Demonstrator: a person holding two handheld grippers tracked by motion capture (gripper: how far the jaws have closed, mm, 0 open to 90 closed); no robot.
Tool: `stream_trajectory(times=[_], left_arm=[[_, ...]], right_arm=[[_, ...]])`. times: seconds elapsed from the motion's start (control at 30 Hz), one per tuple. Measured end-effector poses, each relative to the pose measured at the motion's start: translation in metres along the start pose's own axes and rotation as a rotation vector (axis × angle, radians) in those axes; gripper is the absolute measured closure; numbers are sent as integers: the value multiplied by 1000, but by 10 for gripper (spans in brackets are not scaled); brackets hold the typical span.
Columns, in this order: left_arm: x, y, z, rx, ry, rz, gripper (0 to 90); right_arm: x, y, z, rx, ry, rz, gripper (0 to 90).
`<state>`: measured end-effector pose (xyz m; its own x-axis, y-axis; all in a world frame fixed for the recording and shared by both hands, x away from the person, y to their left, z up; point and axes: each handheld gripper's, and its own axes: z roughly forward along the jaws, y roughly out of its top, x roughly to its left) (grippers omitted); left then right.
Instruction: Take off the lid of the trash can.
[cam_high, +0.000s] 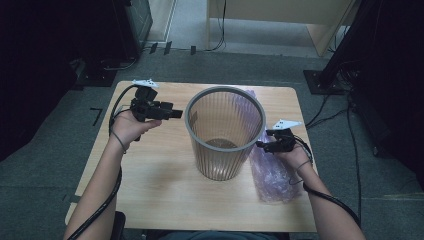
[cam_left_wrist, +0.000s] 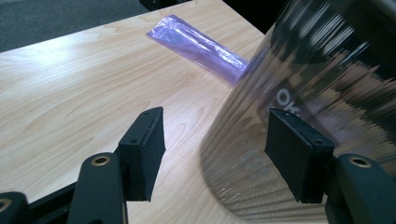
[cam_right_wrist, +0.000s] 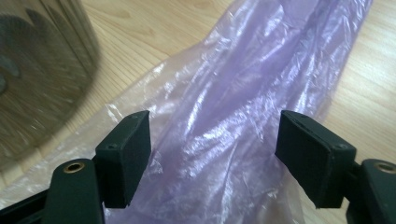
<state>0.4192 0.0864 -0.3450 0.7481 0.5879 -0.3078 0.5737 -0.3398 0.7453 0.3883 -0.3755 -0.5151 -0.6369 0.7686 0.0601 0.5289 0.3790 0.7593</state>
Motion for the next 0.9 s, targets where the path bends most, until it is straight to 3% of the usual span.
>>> stream_trajectory(times=[0.13, 0.3, 0.57, 0.9], left_arm=[[-1, 6, -1, 17, 16, 17, 372], [-2, 16, -4, 1, 0, 9, 375], [-7, 33, -13, -4, 7, 20, 377], [-14, 50, -19, 22, 43, 49, 373]], right_arm=[[-1, -2, 0, 12, -11, -12, 264], [1, -6, 4, 11, -23, -27, 269], [1, -6, 6, 20, -25, -27, 207], [2, -6, 6, 26, -19, -31, 186]])
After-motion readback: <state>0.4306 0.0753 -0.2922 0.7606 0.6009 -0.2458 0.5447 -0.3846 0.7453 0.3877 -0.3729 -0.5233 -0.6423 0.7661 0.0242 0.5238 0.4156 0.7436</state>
